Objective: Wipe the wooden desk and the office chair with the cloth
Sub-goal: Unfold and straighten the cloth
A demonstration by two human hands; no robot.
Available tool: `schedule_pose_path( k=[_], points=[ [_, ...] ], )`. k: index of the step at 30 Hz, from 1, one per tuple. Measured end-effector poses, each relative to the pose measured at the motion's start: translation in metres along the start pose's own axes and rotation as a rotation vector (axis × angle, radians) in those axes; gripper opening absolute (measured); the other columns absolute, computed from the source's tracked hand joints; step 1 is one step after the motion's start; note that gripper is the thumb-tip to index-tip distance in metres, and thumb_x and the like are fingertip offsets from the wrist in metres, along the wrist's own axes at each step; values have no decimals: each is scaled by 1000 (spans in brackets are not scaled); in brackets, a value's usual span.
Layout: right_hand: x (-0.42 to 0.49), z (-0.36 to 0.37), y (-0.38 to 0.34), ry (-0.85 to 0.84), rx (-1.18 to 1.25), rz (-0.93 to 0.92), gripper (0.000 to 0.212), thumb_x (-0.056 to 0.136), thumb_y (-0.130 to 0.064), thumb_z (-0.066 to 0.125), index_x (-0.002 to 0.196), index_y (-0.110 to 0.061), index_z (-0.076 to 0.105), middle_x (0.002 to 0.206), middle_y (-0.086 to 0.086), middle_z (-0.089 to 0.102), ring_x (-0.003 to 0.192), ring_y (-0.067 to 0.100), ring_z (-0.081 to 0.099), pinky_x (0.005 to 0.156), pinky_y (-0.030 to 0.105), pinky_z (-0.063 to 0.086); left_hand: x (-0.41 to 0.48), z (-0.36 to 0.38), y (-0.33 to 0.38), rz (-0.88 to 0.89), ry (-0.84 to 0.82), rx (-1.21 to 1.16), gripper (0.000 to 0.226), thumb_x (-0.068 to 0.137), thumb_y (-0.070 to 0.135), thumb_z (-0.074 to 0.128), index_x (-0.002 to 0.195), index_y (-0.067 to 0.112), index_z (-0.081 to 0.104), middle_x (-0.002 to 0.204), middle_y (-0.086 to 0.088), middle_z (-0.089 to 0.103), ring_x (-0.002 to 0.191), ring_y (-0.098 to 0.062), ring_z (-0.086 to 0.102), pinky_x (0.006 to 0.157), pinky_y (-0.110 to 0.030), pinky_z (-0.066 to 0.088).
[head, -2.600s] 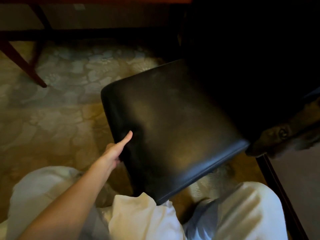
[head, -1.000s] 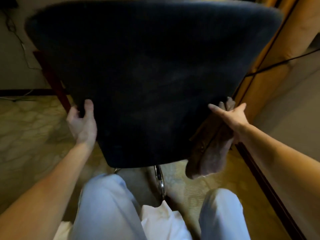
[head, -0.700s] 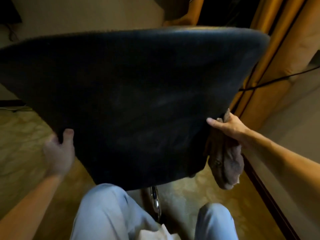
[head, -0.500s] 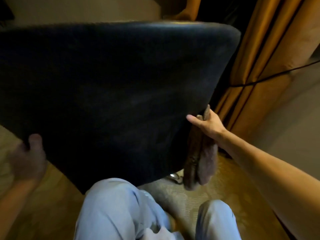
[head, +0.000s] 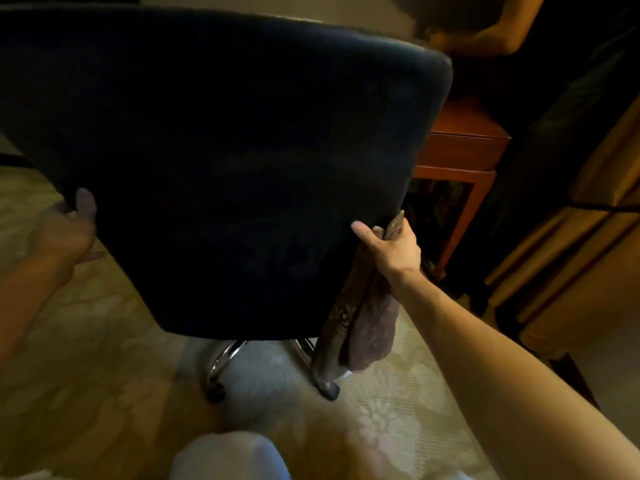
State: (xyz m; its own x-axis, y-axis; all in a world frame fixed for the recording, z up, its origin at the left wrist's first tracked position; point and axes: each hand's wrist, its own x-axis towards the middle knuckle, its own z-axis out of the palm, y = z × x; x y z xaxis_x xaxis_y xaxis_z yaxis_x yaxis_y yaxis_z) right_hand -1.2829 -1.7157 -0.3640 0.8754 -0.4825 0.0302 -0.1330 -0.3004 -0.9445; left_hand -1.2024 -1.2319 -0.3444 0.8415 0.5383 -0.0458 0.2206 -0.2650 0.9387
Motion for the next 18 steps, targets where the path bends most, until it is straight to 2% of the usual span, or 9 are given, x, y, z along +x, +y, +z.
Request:
schedule_pose_path(
  k=[2,5,7,10,11,16,18],
  points=[
    [21,18,-7,-15,-10,-10,65,68,-69,84,117,-36,56,95,-28,64,108,12,65,100,36,50,11,8,16,-14,-11,11,76,94,79,36,143,22,50,137,1,60,118,-24,63,50,-31,61],
    [49,47,-17,-30,-32,-11,62,71,-66,84,118,-37,56,95,-28,62,107,11,64,98,33,49,38,21,31,-21,-22,66,68,101,69,35,145,19,49,132,-2,59,106,-26,63,38,-26,54],
    [73,66,-25,-41,-23,-4,65,70,-65,85,120,-35,58,95,-27,64,108,11,65,100,34,49,64,31,41,-43,-49,78,66,103,67,32,145,19,49,126,-2,58,92,-23,60,39,-24,54],
    [105,91,-35,-51,-7,22,67,70,-63,86,122,-32,59,94,-27,63,108,12,65,100,34,49,103,46,55,-27,-85,112,64,104,63,31,142,16,53,120,-4,57,84,-22,56,61,-28,52],
    [114,97,-37,-50,-23,24,67,70,-64,85,123,-31,60,93,-28,62,108,12,64,101,35,49,118,51,57,-31,-82,124,64,104,63,32,140,14,55,118,-6,57,80,-21,55,61,-28,51],
    [156,132,-58,-66,-63,66,68,70,-70,82,122,-35,56,106,-16,68,111,17,64,96,34,47,179,69,72,-41,-56,163,60,104,59,40,126,7,62,107,-13,59,67,-20,54,41,-24,52],
    [164,148,-66,-28,-51,115,72,73,-67,82,128,-30,54,114,-10,67,111,17,62,100,36,48,191,75,76,-66,-73,163,56,103,53,49,115,1,65,101,-14,61,67,-23,57,37,-22,49]
  ],
)
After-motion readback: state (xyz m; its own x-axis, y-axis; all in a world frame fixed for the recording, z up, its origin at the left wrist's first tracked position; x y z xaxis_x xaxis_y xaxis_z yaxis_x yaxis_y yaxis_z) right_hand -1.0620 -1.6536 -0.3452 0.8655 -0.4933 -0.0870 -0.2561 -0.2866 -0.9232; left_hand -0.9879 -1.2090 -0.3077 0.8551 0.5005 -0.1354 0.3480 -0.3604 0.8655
